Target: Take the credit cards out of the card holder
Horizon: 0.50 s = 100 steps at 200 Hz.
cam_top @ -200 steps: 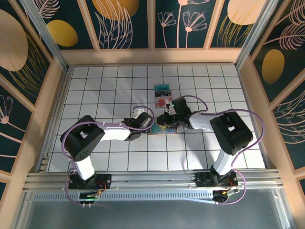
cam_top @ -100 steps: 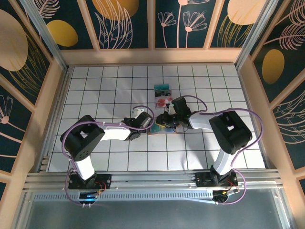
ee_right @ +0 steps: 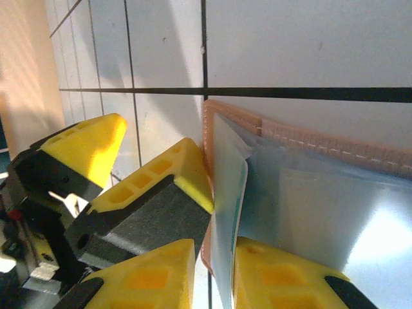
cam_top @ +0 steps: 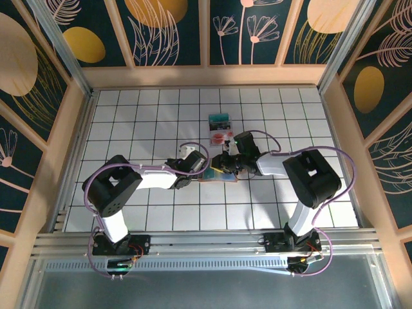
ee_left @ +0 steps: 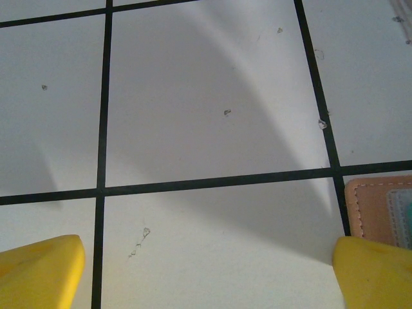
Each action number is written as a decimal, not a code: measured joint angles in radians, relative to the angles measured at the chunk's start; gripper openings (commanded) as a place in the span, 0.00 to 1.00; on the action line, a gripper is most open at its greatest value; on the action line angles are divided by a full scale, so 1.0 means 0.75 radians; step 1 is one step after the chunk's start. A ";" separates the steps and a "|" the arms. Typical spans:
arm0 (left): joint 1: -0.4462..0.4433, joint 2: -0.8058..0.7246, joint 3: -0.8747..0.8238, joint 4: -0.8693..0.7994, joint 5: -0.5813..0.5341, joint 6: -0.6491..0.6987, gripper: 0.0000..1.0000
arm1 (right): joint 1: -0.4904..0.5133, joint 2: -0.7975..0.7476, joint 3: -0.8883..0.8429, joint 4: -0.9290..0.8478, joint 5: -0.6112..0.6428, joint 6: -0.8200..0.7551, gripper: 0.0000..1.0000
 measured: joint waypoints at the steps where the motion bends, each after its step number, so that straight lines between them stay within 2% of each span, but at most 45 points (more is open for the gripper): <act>1: 0.000 0.000 0.000 0.000 0.000 0.000 0.99 | -0.001 -0.001 -0.001 0.001 -0.001 0.000 0.21; 100: 0.000 0.004 0.003 0.000 0.000 -0.005 0.99 | -0.039 -0.025 -0.036 0.049 -0.039 0.020 0.18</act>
